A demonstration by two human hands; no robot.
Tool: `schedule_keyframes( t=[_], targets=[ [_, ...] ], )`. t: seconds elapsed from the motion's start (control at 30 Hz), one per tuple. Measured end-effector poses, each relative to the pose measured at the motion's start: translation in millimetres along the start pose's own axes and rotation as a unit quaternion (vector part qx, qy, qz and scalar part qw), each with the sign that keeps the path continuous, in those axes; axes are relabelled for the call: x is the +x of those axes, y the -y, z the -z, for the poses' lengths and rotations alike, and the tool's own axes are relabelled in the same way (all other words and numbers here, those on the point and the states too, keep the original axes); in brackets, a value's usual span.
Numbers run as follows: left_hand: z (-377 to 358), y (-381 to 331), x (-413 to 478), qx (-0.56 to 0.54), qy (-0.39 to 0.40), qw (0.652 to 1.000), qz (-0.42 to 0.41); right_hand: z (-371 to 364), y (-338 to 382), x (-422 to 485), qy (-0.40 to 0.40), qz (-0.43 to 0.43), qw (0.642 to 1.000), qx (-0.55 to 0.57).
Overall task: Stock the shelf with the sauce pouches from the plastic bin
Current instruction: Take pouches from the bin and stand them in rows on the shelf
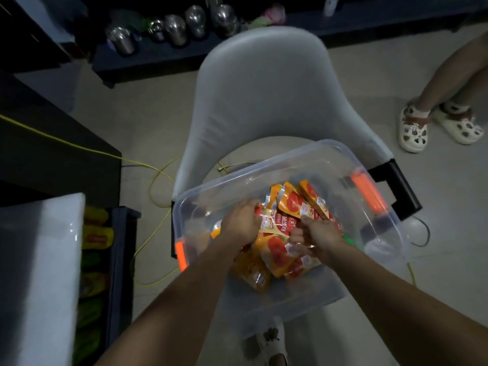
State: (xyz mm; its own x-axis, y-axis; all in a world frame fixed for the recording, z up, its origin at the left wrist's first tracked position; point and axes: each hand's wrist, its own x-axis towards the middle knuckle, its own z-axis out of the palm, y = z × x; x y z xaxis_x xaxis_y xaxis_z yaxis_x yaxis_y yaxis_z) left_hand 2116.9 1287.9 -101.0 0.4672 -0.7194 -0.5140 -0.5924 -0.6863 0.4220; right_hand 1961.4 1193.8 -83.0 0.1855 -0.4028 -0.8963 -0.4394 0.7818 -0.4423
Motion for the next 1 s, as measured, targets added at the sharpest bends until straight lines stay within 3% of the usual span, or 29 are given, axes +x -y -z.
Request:
schedule_keyframes(
  t=[0.13, 0.23, 0.37, 0.43, 0.47, 0.53, 0.6, 0.63, 0.73, 0.87, 1.0],
  targets=[
    [-17, 13, 28, 0.071, 0.018, 0.996, -0.044, -15, 0, 37, 0.003, -0.071, 0.981, 0.182],
    [-29, 21, 40, 0.17, -0.079, 0.972, -0.141, -27, -3, 56, -0.007, -0.087, 0.953, 0.289],
    [-35, 19, 44, 0.275, -0.07, 0.947, -0.149, -27, 0, 62, -0.036, -0.109, 0.94, 0.322],
    [-31, 13, 39, 0.278, -0.066, 0.949, -0.13, -18, -8, 62, -0.066, -0.025, 0.967, 0.244],
    [-25, 9, 36, 0.271, -0.044, 0.954, -0.124, -16, -16, 61, -0.053, 0.013, 0.969, 0.241],
    [-15, 3, 30, 0.245, 0.048, 0.964, -0.087, -10, -29, 63, 0.001, 0.005, 0.971, 0.24],
    [-8, -4, 20, 0.19, 0.156, 0.968, -0.042, -8, -27, 40, -0.022, -0.004, 0.965, 0.262],
    [-6, -7, 11, 0.163, 0.174, 0.971, -0.034, -6, -29, 29, -0.053, 0.026, 0.969, 0.239],
    [0, -10, -15, 0.093, 0.16, 0.983, -0.01, 0, -27, 0, -0.063, -0.07, 0.952, 0.29],
    [12, -4, -58, -0.09, 0.087, 0.99, 0.063, 1, -29, -48, -0.018, -0.019, 0.973, 0.229],
    [24, -1, -106, -0.429, 0.031, 0.892, 0.139, -3, -19, -93, 0.013, 0.104, 0.989, 0.1]
  ],
)
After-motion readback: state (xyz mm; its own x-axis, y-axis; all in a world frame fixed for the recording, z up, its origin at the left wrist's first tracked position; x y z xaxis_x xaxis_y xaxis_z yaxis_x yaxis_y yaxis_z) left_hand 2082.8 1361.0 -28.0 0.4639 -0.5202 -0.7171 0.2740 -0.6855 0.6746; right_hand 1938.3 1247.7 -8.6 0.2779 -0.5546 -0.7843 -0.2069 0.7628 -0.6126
